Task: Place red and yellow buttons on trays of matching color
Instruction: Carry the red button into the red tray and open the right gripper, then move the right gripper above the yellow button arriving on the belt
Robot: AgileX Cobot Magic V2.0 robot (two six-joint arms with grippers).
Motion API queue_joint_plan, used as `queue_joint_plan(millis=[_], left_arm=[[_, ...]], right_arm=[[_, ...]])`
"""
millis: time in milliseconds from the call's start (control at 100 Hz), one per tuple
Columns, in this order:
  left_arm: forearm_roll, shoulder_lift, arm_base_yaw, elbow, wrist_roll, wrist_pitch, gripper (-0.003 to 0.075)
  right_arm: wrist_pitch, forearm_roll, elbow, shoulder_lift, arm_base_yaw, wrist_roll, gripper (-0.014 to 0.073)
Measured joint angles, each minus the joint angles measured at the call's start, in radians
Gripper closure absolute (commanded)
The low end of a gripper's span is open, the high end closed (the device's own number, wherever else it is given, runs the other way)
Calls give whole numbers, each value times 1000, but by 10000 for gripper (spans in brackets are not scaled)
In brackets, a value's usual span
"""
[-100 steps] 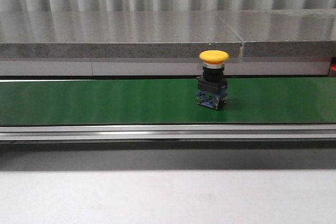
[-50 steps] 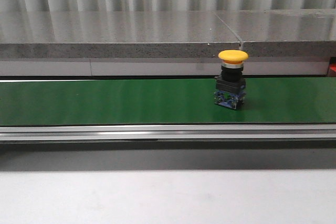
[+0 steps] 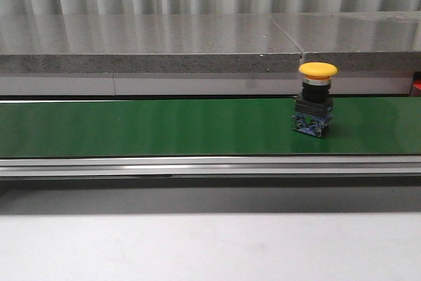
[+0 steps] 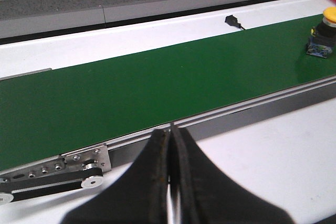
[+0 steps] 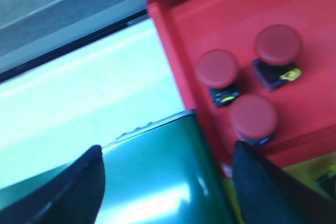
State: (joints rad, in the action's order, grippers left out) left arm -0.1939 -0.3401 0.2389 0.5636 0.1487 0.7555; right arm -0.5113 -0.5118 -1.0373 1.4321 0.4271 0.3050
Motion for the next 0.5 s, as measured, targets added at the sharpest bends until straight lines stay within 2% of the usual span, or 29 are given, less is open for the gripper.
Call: queue_joint_plan(millis=[190, 500], left_arm=[[0, 0, 0, 0, 0, 0, 741], [0, 0, 0, 0, 0, 0, 741]], right_arm=[[-32, 9, 73, -112, -96, 0, 75], [-161, 13, 89, -212, -225, 0, 61]])
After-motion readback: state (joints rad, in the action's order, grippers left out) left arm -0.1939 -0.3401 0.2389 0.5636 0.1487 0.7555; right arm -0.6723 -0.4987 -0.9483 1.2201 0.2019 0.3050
